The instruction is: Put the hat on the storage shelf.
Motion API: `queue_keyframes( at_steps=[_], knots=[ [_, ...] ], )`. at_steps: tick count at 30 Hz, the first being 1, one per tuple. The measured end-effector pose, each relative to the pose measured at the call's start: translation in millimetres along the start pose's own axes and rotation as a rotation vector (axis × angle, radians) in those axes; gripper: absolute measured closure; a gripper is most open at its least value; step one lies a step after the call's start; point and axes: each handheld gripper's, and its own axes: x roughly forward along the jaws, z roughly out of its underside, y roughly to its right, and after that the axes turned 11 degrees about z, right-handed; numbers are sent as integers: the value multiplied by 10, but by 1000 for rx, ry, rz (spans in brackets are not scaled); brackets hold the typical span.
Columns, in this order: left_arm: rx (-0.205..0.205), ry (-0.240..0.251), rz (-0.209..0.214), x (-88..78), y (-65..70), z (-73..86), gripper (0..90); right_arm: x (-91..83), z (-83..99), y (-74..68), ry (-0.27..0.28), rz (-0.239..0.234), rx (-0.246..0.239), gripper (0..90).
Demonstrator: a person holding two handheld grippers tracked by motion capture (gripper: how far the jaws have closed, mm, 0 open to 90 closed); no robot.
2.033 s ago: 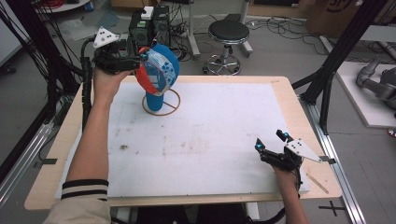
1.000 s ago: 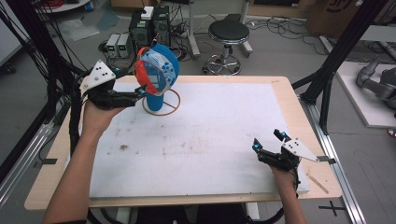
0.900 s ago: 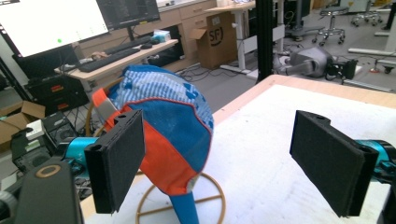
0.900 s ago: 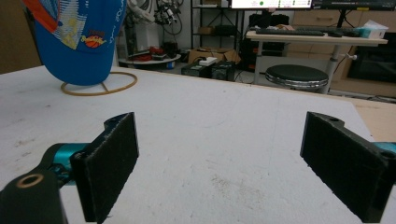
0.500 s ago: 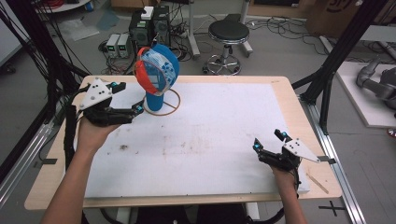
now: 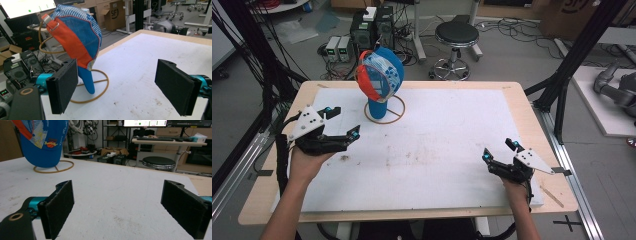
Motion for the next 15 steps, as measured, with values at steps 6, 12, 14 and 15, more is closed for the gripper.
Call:
queue_keyframes(
  at_steps=[6,12,14,15],
  knots=[
    [-20,3,2,-13,-10,154,190,-5,2,16,5,4,9,111],
    [-41,22,-2,-47,-44,302,185,-9,3,26,6,7,11,111],
    [-45,25,-7,-58,-48,339,185,-8,4,27,6,8,11,111],
    [-49,24,-4,-62,-50,359,185,-10,6,23,2,7,16,111]
  ],
)
